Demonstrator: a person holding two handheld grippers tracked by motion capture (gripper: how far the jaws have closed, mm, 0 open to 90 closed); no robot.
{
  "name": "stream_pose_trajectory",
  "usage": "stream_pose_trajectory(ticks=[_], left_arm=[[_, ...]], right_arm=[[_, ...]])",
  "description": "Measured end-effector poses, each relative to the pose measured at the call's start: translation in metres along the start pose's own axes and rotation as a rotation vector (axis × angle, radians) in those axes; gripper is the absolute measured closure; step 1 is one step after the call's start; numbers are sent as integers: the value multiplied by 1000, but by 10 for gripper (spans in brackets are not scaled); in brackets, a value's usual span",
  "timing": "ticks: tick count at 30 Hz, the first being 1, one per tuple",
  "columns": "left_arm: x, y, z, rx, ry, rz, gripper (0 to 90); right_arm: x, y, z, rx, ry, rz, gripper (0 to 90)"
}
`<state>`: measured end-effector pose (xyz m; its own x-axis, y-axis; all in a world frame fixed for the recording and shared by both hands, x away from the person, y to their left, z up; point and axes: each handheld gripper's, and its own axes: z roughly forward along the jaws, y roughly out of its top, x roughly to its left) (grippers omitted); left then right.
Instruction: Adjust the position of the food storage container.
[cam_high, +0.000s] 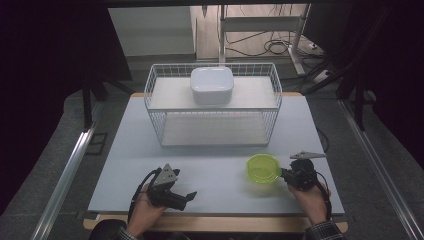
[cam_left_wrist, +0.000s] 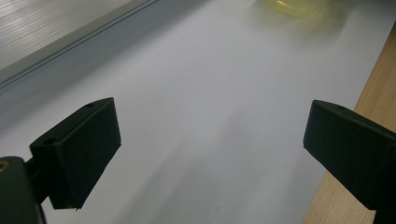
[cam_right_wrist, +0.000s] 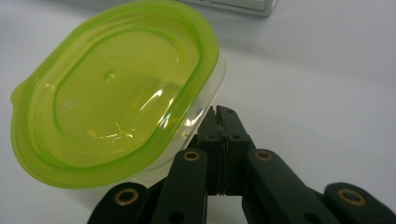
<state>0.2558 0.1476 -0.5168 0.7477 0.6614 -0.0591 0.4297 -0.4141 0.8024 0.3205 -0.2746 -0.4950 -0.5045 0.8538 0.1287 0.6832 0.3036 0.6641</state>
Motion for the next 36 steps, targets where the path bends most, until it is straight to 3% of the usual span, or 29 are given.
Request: stream_pose_trajectory(ticks=[9, 14, 22, 36], left_arm=[[1, 0, 0, 5, 0, 0, 37], [2, -1, 0, 8, 0, -3, 37], [3, -1, 1, 13, 1, -2, 38], [3, -1, 1, 17, -1, -3, 37]], right_arm=[[12, 2, 16, 35, 69, 1, 892], [29, 9, 29, 34, 114, -42, 892], [46, 18, 43, 33, 165, -59, 891], [74, 30, 66, 37, 222, -98, 891]])
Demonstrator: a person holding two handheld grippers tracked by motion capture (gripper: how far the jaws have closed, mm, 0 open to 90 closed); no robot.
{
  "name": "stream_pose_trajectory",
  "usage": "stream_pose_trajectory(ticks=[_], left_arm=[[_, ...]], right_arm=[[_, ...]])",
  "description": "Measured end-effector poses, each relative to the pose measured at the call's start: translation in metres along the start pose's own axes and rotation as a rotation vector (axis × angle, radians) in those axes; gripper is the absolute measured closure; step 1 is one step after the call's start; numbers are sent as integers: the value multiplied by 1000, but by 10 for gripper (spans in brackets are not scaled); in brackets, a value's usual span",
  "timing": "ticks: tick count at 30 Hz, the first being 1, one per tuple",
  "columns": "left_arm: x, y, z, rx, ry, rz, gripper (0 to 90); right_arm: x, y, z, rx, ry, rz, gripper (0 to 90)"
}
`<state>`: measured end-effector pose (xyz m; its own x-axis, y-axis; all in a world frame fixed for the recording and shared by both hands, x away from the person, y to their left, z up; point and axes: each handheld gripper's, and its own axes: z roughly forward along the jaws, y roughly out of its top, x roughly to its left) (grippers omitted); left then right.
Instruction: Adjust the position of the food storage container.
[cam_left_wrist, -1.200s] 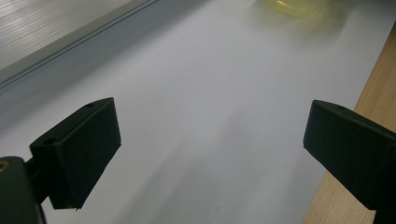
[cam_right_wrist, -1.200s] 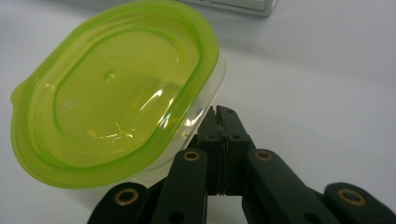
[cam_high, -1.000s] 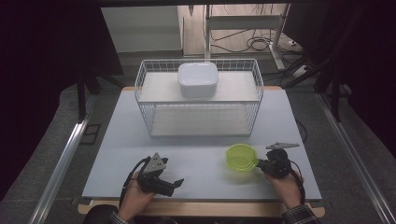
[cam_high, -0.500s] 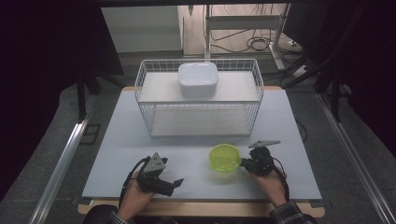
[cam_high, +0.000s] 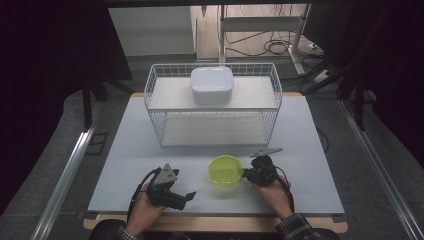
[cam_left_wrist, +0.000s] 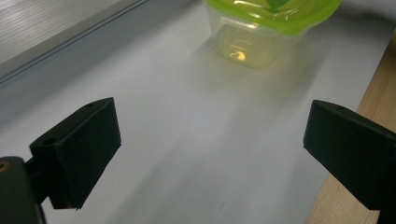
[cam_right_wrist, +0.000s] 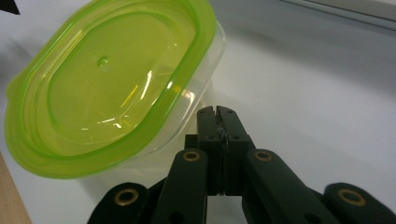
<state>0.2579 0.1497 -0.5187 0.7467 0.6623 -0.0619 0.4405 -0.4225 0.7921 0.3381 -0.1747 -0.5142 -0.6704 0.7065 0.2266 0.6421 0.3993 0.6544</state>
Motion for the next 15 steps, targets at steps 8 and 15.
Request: stream_pose_trajectory(ticks=[8, 15], left_arm=[[0, 0, -1, 0, 0, -1, 37], [1, -1, -1, 7, -1, 3, 38]], right_arm=[[15, 11, 20, 11, 37, -30, 892], [22, 14, 28, 23, 34, -69, 884]])
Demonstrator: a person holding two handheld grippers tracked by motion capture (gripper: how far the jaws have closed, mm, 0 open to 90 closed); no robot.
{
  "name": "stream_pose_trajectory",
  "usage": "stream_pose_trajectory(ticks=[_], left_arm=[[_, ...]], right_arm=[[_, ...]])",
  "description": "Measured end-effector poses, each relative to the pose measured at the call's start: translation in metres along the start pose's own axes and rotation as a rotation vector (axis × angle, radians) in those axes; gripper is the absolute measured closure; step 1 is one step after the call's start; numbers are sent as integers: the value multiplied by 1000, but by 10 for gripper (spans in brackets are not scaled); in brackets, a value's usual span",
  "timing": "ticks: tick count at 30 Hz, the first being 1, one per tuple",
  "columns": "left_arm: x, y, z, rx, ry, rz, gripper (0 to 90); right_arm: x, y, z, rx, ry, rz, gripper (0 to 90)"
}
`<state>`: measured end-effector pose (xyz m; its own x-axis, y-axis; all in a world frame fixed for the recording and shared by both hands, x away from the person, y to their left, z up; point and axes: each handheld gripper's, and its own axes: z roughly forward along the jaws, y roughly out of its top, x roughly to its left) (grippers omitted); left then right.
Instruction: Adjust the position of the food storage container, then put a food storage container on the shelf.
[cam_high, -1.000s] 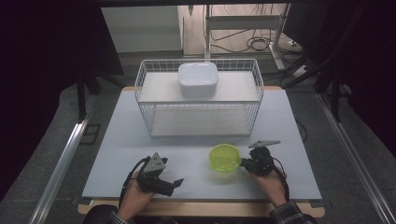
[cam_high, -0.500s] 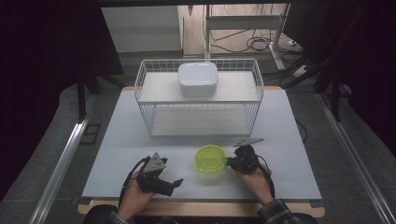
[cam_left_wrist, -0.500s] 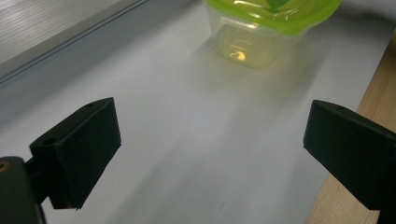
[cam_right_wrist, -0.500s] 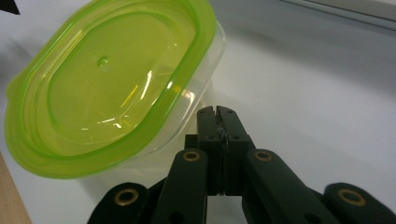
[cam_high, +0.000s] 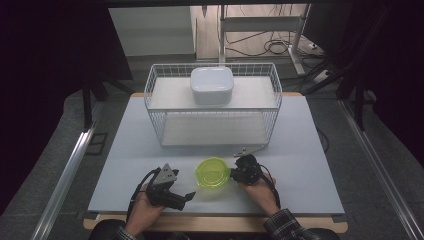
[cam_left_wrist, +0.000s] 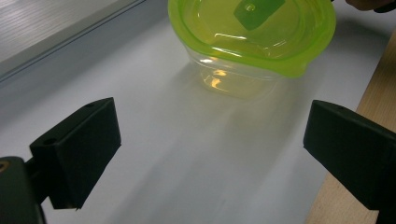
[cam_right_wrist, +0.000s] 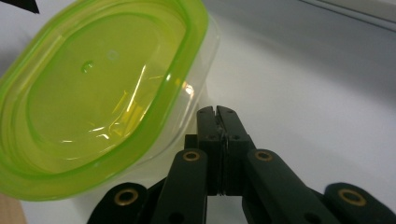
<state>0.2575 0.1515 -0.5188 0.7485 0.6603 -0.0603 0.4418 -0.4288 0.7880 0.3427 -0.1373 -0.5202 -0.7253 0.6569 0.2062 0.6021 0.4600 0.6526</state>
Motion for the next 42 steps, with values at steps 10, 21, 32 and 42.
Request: stream_pose_trajectory(ticks=[10, 21, 32, 42], left_arm=[[3, -1, -5, 0, 12, -8, 37], [6, -8, -15, 3, 47, -9, 39], [5, -10, -17, -23, 47, -10, 39], [5, -11, -17, -28, 45, -1, 39]], right_arm=[[-11, -5, -31, -46, -91, -57, 780], [-10, -24, -62, -83, -155, -114, 410], [-17, -35, -72, -171, -147, -94, 133], [-13, -30, -68, -171, -133, -151, 63]])
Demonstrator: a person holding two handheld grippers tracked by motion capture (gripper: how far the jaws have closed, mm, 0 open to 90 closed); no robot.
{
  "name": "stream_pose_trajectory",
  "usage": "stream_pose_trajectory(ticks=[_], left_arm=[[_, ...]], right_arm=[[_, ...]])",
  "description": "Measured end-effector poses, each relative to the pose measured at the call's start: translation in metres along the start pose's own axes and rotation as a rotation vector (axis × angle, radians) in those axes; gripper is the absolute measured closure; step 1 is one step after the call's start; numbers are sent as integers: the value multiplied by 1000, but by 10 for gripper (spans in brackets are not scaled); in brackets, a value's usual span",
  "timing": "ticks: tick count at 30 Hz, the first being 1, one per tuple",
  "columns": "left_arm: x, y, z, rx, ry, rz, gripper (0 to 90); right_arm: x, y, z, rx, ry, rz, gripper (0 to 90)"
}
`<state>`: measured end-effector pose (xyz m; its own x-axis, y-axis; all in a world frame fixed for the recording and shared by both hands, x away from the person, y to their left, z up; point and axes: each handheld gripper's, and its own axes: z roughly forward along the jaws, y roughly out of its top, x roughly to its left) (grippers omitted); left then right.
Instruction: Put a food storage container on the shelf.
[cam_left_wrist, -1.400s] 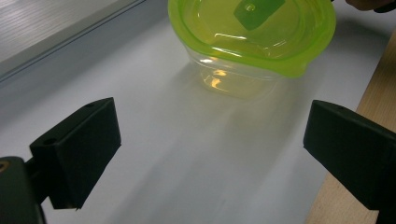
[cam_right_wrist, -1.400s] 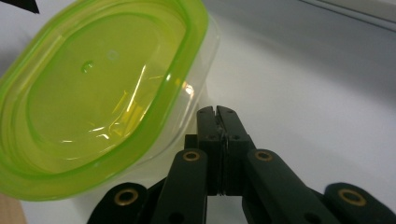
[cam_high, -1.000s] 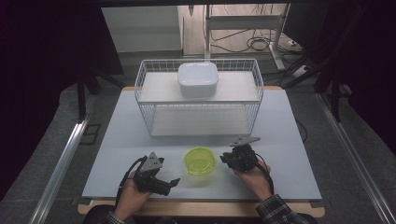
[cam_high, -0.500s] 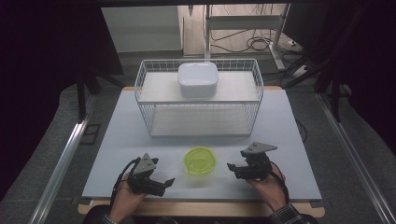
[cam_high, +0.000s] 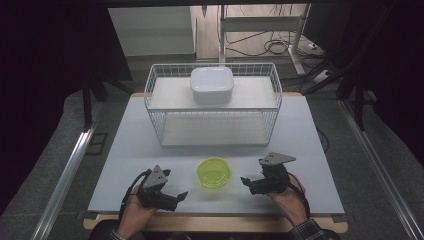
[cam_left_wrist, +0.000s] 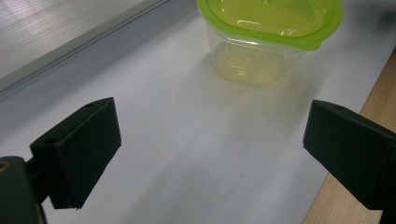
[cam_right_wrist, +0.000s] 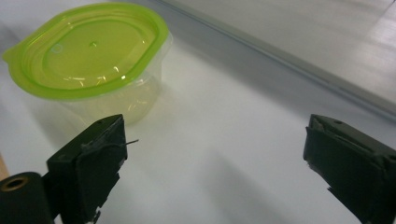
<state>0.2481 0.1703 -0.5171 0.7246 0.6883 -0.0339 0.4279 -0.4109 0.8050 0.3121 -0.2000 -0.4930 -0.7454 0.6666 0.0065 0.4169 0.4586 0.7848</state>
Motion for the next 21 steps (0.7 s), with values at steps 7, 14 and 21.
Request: stream_pose_trajectory(ticks=[7, 14, 21], left_arm=[[2, 0, 0, -2, 1, -6, 39], [1, 0, 0, 0, 3, -1, 39], [2, 0, 0, 0, 4, -3, 39]], right_arm=[[3, 8, 5, 14, 55, 59, 23], [7, 25, 8, 37, 102, 110, 120], [2, 38, 20, 45, 185, 174, 310]])
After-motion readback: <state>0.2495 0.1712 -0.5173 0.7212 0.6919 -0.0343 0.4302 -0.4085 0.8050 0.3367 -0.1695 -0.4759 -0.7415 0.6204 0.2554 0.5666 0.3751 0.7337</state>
